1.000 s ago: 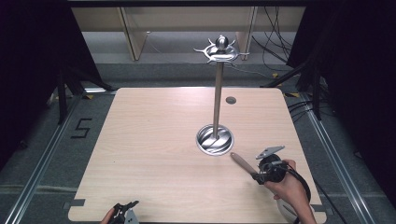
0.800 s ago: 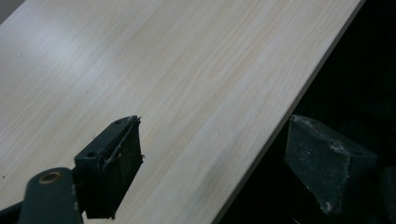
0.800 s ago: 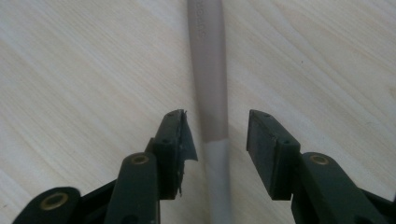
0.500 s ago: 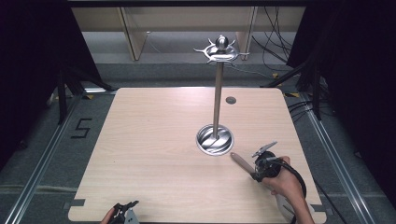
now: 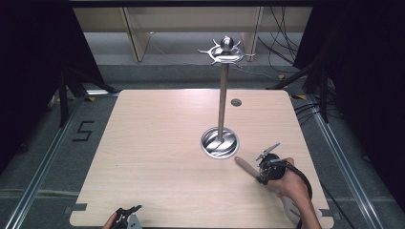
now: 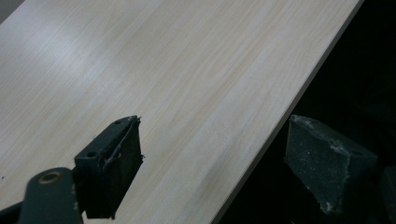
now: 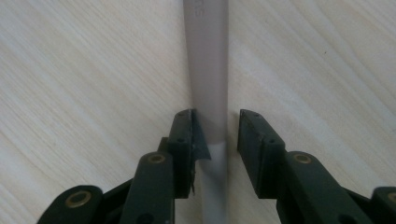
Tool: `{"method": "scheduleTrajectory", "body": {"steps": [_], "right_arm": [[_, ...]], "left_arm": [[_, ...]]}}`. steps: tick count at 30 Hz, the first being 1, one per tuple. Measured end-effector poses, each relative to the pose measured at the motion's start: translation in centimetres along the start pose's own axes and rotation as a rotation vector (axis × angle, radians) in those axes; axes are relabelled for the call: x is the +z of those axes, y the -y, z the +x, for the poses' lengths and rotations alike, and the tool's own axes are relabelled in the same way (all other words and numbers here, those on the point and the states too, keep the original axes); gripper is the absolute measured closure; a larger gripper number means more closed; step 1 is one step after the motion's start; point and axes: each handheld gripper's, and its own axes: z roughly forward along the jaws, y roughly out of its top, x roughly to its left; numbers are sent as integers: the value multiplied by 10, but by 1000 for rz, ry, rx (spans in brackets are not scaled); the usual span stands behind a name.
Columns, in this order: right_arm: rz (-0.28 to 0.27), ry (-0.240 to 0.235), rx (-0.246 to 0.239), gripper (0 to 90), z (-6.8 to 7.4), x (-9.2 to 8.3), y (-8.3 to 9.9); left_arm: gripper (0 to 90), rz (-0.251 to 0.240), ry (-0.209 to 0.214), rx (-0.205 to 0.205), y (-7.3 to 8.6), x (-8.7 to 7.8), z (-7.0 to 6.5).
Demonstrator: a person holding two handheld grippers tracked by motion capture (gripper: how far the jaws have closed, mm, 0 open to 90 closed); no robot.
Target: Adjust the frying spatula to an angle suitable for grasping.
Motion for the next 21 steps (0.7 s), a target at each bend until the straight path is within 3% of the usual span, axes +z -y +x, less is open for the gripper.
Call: {"method": "scheduleTrajectory", "body": {"steps": [4, 6, 7, 10, 11, 13, 14, 15, 19, 20, 21], "right_arm": [[4, 4, -10, 678, 1, 1, -1], [27, 2, 15, 701, 4, 1, -2], [19, 5, -28, 726, 3, 1, -3], [47, 25, -52, 743, 7, 1, -6], [47, 25, -52, 743, 7, 1, -6], [63, 50, -68, 745, 12, 1, -8], [69, 64, -108, 746, 13, 1, -9], [69, 64, -108, 746, 13, 1, -9], [51, 68, -123, 747, 17, -3, -8], [16, 71, -106, 747, 16, -8, -8], [16, 71, -106, 747, 16, -8, -8]], "left_arm": [[177, 0, 0, 9, 0, 0, 0], [177, 0, 1, 0, 0, 0, 0], [176, -15, -15, -14, 0, 1, -1], [177, -16, -5, -17, 0, 1, -1], [177, 0, 3, 0, 0, 0, 0], [177, -18, -17, -17, 0, 2, -1], [177, -16, -17, -15, 0, 1, -1], [177, -18, 3, -23, 0, 1, -1], [177, -7, 0, -8, 0, -1, 1], [177, -5, 1, -7, 0, -1, 1], [177, -5, 1, -7, 0, -1, 1]]}}
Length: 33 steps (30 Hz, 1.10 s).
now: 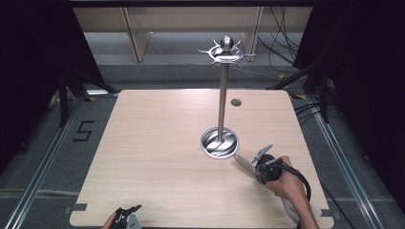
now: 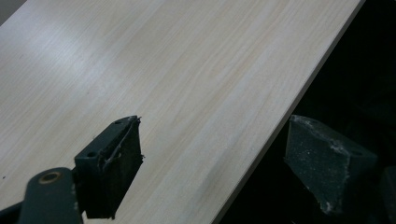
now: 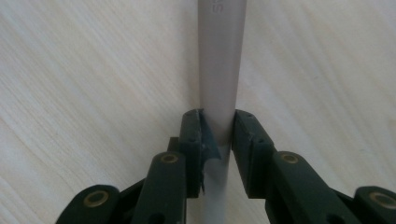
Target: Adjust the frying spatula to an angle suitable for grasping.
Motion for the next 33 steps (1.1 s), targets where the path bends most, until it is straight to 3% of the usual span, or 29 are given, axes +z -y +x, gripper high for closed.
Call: {"method": "scheduleTrajectory", "body": {"steps": [4, 5, 7, 9, 10, 11, 12, 13, 15, 16, 17, 20, 21, 25, 28, 29, 30, 32, 33], "right_arm": [[-77, -6, -1, 747, -3, -13, 2], [-122, -15, 5, 747, -6, -20, 3], [-141, -31, 11, 747, -7, -22, 4], [-242, -10, -4, 747, -16, -29, 7], [-242, -10, -4, 747, -16, -29, 7], [-254, 0, 29, 747, -16, -33, 9], [-314, -1, 17, 747, -19, -36, 12], [-344, -8, 49, 747, -20, -44, 15], [-359, -9, 69, 747, -20, -47, 17], [-405, 10, 81, 747, -20, -49, 19], [-421, 2, 82, 748, -21, -58, 22], [-465, 6, 93, 748, -22, -62, 24], [-522, 21, 76, 748, -24, -65, 26], [-556, 4, 83, 748, -24, -69, 28], [-576, -15, 122, 748, -19, -74, 29], [-608, 9, 88, 748, -21, -74, 28], [-605, -9, 84, 748, -21, -76, 28], [-623, -16, 127, 748, -18, -79, 29], [-625, -22, 112, 748, -19, -81, 29]], "left_arm": [[178, -3, -3, -1, 0, 0, 0], [178, 0, -2, 0, 0, 0, 0], [178, 0, -2, 2, 0, 0, 0], [179, 1, 0, 13, -1, 0, 0], [178, 1, 0, 13, -1, 0, 0], [178, 1, 0, 10, 0, 0, 0], [179, 0, -1, 12, 0, 0, 1], [179, -1, -2, 1, 0, 0, 0], [179, 0, -2, 2, 0, 0, 0], [179, 0, -2, 2, 0, 0, 0], [179, 1, -2, 4, 0, 0, 0], [179, 1, -1, 16, -1, 0, 0], [179, -10, -19, 4, 0, 1, -1], [179, -17, -9, 2, -1, 2, -2], [179, -5, -6, 16, -1, 1, -1], [179, -13, -5, 7, -1, 2, -1], [180, -10, -3, 12, -1, 1, -1], [180, -13, -5, 8, -1, 2, -2], [179, -12, -6, 10, -1, 2, -2]]}}
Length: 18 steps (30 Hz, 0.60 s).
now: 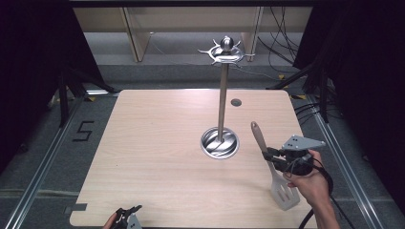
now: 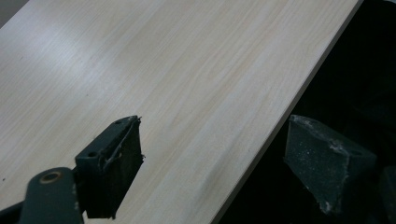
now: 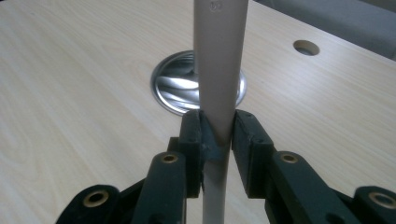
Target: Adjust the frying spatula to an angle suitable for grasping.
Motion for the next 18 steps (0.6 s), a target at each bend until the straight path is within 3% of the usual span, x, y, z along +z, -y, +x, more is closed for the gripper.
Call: {"method": "scheduleTrajectory", "body": {"steps": [2, 3, 4, 5, 7, 11, 12, 14, 18], "right_arm": [[-55, 6, -1, 748, 0, -1, -1], [-43, -2, 9, 748, 0, -4, -1], [-77, 11, 14, 748, 0, -4, -2], [-70, -2, 14, 748, 1, -7, -3], [-111, -3, 0, 748, 1, -9, -5], [-140, -35, 36, 748, 5, -12, -8], [-165, -28, 29, 748, 5, -12, -8], [-175, -57, 35, 749, 5, -12, -9], [-217, -61, 40, 749, 8, -16, -11]], "left_arm": [[180, 2, 8, 1, 0, -2, 1], [180, -15, -1, -16, 0, -1, 0], [180, -4, -9, -5, 0, -1, 0], [180, -5, -7, -7, 0, -1, 0], [180, -5, -10, -15, 0, -1, 0], [180, 5, 1, 4, 0, -1, 1], [180, -7, -13, -14, 0, -1, -1], [180, 8, -5, 1, 0, -2, 1], [180, -7, -12, -16, 0, -1, 0]]}}
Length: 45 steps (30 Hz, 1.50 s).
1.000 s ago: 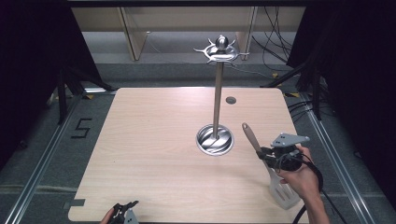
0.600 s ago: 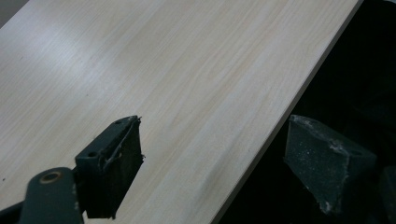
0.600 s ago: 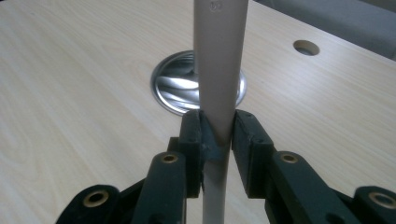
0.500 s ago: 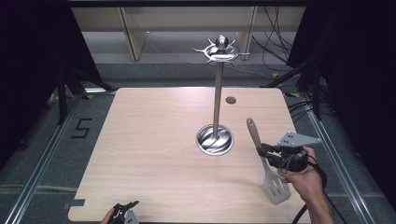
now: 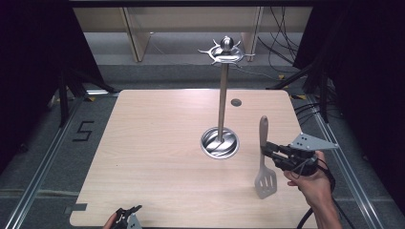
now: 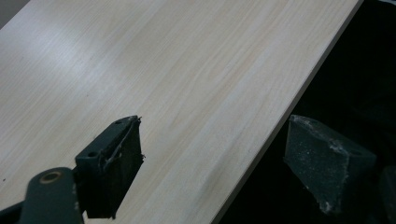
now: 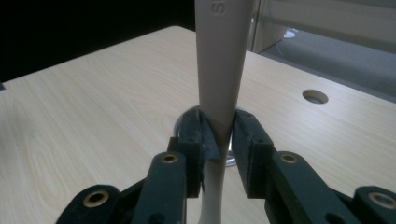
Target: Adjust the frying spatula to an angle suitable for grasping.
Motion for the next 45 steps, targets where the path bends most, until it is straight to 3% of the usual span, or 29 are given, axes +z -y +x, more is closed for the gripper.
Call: {"method": "scheduleTrajectory", "body": {"steps": [4, 6, 8, 9, 11, 12, 13, 14, 16, 17, 18, 20, 21, 23, 25, 33, 35, 36, 37, 38, 43, 44, 45], "right_arm": [[-39, -14, -22, 749, 2, -2, -4], [-57, -24, 5, 749, 5, -1, -5], [-64, -35, 0, 749, 4, -1, -6], [-77, -30, -26, 750, 3, 0, -6], [-91, -51, -28, 750, 4, 1, -7], [-101, -43, -32, 750, 3, 1, -7], [-109, -51, -17, 750, 4, 2, -8], [-107, -46, -32, 750, 4, 2, -8], [-107, -57, -16, 750, 6, 1, -10], [-128, -39, -20, 750, 6, 2, -12], [-107, -50, -7, 750, 8, 0, -14], [-120, -45, -31, 750, 8, 1, -17], [-109, -48, -12, 750, 10, 1, -19], [-126, -34, -30, 750, 11, 4, -23], [-128, -30, -54, 750, 11, 7, -28], [-151, -60, -77, 750, 14, 15, -48], [-153, -65, -78, 750, 15, 19, -54], [-144, -66, -68, 750, 17, 20, -57], [-150, -67, -92, 750, 17, 22, -61], [-142, -68, -83, 750, 18, 23, -64], [-139, -77, -89, 750, 19, 31, -80], [-145, -79, -109, 750, 17, 33, -83], [-141, -79, -91, 750, 18, 34, -86]], "left_arm": [[180, -8, 11, -2, 0, 0, 0], [180, 0, 1, 9, 0, 0, 1], [180, -3, 13, 4, 0, 0, 0], [180, 18, 20, 26, -1, -1, 1], [180, -1, 15, 8, 0, 0, 0], [180, 18, 23, 28, -1, -1, 1], [180, 16, 34, 21, 0, 0, 0], [180, 16, 36, 22, 0, 0, 0], [180, 17, 21, 29, -1, -1, 1], [180, 19, 21, 27, 0, -1, 1], [180, 20, 21, 27, 0, -1, 1], [180, 21, 20, 28, 0, -1, 1], [180, 19, 20, 28, 0, -1, 1], [180, 5, 16, 7, 0, 2, 0], [180, 22, 20, 14, 0, 0, 0], [180, 13, 25, -1, 1, 2, -1], [180, 9, 7, 1, 1, 2, -2], [180, 20, 25, 14, 0, 1, -1], [180, 18, 21, 14, 0, 1, -1], [180, 4, 3, 3, 0, 2, -2], [180, 22, 33, 11, 0, 1, -1], [179, 25, 34, 15, 0, 0, -1], [179, 22, 37, 13, 0, 0, -1]]}}
